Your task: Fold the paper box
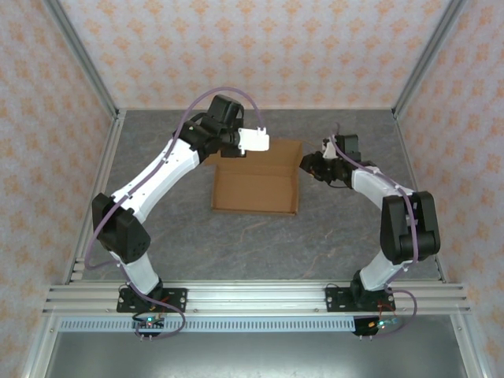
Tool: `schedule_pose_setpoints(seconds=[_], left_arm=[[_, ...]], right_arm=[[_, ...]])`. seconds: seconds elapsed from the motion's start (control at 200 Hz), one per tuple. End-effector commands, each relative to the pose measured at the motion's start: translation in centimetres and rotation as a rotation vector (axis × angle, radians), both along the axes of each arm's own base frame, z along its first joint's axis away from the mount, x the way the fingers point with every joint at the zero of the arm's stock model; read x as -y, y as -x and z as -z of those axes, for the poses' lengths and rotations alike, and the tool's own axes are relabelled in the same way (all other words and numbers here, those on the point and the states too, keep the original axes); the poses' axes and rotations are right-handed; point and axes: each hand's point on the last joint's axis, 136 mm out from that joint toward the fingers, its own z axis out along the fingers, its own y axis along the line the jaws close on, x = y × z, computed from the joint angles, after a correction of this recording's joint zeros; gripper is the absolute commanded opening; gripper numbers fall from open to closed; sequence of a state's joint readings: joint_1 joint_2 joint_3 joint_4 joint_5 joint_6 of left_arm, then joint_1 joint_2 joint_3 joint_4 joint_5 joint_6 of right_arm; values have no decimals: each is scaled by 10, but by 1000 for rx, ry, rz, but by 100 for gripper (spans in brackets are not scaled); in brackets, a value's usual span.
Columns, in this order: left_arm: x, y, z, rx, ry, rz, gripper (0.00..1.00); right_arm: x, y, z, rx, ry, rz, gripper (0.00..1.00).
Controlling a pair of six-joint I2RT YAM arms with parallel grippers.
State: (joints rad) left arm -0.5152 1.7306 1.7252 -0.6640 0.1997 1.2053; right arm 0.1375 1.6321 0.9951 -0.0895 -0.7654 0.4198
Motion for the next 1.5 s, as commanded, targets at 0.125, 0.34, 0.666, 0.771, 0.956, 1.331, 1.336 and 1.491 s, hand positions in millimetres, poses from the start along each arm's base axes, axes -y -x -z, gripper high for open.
schedule_pose_setpoints(seconds=[0.125,0.34,0.666,0.771,0.956,1.331,1.336,1.491], left_arm=[[6,4,-2,85,-49,39,0],[1,17,10,117,-76,53,0],[1,41,34,144,-120,74,0],[0,43,40,137,-128,68,0],[-1,46,43,134,-118,57,0],[-1,47,48,112,-104,38,0],[-1,47,49,111,-104,39,0],[-2,47,51,106,-103,31,0]], right_arm=[[-5,0,17,-25,-40,41,29],[-6,-3,24,-34,-68,67,29],[-4,-1,29,-38,-66,72,29],[-6,-2,30,-43,-71,62,29],[23,-6,18,-16,4,127,36],[71,15,-80,202,249,194,46],[70,15,-82,211,251,190,46],[40,50,-140,505,387,-40,48]])
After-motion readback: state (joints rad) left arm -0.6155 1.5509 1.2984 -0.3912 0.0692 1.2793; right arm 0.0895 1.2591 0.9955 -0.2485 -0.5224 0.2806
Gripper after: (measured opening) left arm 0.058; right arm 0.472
